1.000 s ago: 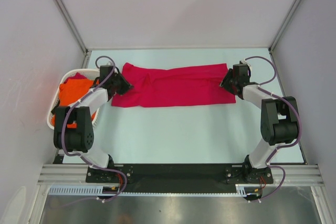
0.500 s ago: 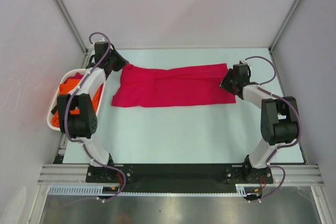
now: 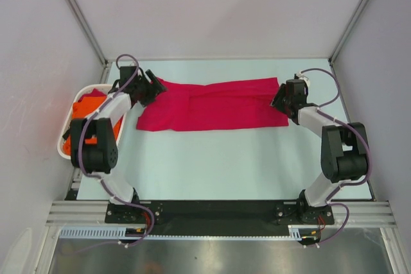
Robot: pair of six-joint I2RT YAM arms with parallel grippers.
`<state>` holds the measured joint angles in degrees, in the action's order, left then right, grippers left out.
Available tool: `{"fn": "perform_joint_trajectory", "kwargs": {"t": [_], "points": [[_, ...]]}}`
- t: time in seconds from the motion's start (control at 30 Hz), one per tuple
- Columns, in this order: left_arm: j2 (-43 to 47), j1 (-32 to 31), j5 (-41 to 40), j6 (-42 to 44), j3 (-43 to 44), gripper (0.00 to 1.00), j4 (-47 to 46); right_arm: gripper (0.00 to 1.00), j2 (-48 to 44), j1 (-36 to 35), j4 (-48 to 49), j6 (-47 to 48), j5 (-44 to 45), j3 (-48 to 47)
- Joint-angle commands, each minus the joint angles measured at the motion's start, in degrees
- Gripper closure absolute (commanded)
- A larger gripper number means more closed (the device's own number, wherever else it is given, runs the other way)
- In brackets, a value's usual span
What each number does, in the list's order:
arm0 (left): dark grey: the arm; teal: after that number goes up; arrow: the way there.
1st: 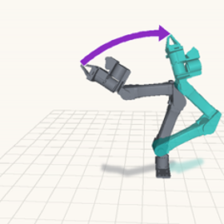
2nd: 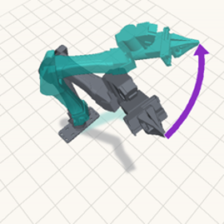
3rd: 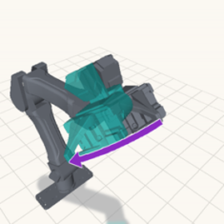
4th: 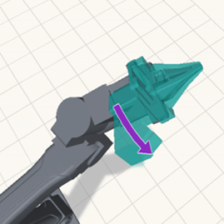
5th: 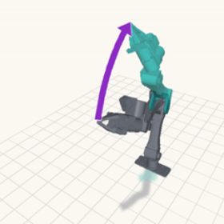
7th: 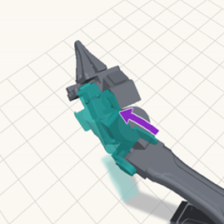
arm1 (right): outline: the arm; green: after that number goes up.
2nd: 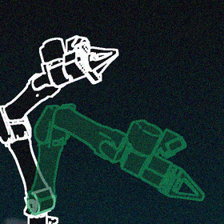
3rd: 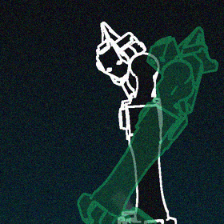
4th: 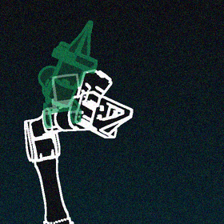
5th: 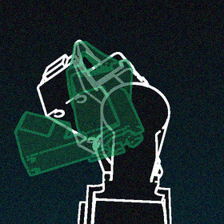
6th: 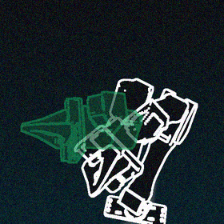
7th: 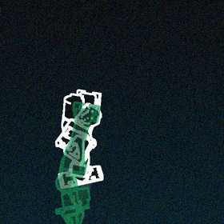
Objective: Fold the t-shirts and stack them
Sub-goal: Fold the other side of the tshirt into a rectangle
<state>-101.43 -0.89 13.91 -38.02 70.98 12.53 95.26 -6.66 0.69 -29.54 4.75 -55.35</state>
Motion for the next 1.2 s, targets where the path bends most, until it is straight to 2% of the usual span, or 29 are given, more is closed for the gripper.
{"fn": "perform_joint_trajectory", "kwargs": {"t": [0.0,0.2,0.33,0.43,0.63,0.8,0.9,1.03,1.17], "points": [[11.15,-2.80,0.42,1.37,-5.58,0.23,-4.10,0.45,-3.16,0.76,3.62,3.70,6.58,-1.33],[13.01,-8.68,-6.43,6.02,-8.75,0.23,-0.24,0.46,1.40,2.96,2.30,4.23,5.01,-6.16],[10.64,-9.31,-7.94,6.56,-7.70,0.23,0.74,0.46,5.19,3.05,1.77,5.01,1.85,-10.38],[7.22,-9.92,-7.85,6.99,-4.63,0.24,0.65,0.46,7.91,2.62,0.98,5.72,-0.62,-13.89],[-2.45,-12.65,-8.29,9.45,8.45,0.25,5.47,0.48,12.92,-0.45,-3.76,11.78,-1.68,-21.19],[-3.95,-13.97,-7.50,10.07,9.35,0.25,6.10,0.48,14.33,-6.52,-4.73,19.41,-0.01,-23.74],[-3.78,-14.06,-7.50,10.68,7.95,0.25,6.36,0.48,17.14,-11.96,-6.65,24.24,2.62,-27.78],[-2.99,-14.14,-8.02,11.39,5.84,0.25,6.36,0.49,22.41,-18.65,-9.30,31.36,14.89,-34.90],[-2.72,-14.23,-7.94,11.57,4.96,0.25,6.36,0.48,26.98,-25.33,-7.81,40.07,25.38,-38.77]]}}
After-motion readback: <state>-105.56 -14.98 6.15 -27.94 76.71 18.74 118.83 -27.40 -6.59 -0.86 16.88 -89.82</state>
